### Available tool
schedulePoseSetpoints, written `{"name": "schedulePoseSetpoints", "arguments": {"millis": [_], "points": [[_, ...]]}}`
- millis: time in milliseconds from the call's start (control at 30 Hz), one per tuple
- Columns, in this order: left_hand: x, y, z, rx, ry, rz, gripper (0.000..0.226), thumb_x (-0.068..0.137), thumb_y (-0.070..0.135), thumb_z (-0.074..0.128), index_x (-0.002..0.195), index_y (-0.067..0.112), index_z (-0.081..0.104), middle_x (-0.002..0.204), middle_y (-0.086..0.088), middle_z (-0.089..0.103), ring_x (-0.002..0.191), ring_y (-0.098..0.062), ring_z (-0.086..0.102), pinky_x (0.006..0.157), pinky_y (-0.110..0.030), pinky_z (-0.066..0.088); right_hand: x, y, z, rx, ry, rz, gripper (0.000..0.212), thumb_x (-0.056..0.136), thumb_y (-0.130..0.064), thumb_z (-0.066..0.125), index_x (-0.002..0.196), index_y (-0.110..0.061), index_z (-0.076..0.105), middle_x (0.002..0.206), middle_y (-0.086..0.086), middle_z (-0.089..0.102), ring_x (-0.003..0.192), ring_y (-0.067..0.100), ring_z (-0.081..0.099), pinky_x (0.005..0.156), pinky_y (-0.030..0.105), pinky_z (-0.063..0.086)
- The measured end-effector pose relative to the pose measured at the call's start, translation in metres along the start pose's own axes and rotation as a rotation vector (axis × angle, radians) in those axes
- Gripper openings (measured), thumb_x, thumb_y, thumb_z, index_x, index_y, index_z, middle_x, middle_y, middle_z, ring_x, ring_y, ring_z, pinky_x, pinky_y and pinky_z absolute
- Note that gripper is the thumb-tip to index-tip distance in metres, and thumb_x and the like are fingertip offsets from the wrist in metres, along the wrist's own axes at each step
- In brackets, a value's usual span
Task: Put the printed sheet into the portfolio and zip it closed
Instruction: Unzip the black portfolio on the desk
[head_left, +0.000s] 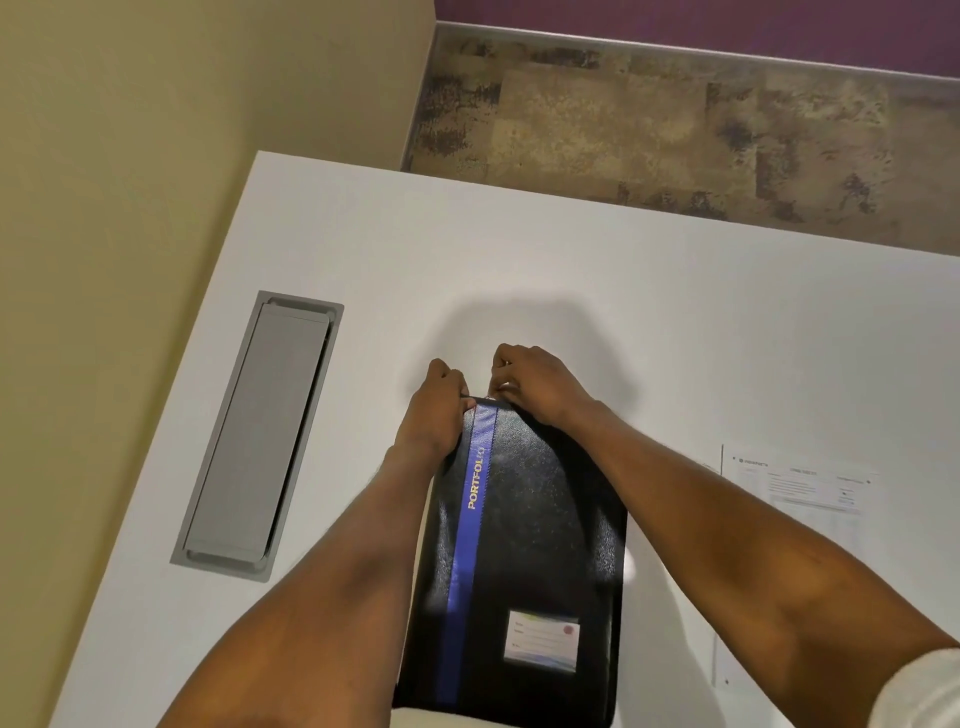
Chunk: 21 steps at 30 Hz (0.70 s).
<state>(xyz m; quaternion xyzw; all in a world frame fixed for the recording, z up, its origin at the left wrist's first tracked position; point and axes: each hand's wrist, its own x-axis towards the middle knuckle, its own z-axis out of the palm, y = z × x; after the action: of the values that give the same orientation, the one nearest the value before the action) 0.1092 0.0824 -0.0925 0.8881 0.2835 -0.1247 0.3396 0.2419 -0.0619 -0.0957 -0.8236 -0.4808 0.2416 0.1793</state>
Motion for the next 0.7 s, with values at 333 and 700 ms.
{"name": "schedulePoseSetpoints", "arguments": {"millis": [333,700], "points": [[0.009,-0.002,0.001,0.028,-0.018,-0.009,0.014,0.102,0.002,0.056,0.114,-0.004,0.059,0.127,-0.021,0.050,0.090,-0.021,0.046,0.064,0.003,0.038,-0.051,0.042,-0.019,-0.028,-0.006,0.083,0.006,0.093,-0.024,0.073,0.090,-0.026,0.078,0.102,-0.007,0.063,0.089,0.016,0.056,0.082,0.033,0.042],[0.009,-0.001,0.005,0.099,0.009,-0.057,0.006,0.100,0.004,0.059,0.094,0.003,0.061,0.108,-0.004,0.045,0.070,0.001,0.046,0.076,-0.025,0.041,-0.138,0.091,-0.019,0.056,0.134,0.368,0.006,0.092,-0.029,0.073,0.090,-0.031,0.078,0.095,-0.014,0.064,0.079,0.009,0.060,0.069,0.029,0.043]]}}
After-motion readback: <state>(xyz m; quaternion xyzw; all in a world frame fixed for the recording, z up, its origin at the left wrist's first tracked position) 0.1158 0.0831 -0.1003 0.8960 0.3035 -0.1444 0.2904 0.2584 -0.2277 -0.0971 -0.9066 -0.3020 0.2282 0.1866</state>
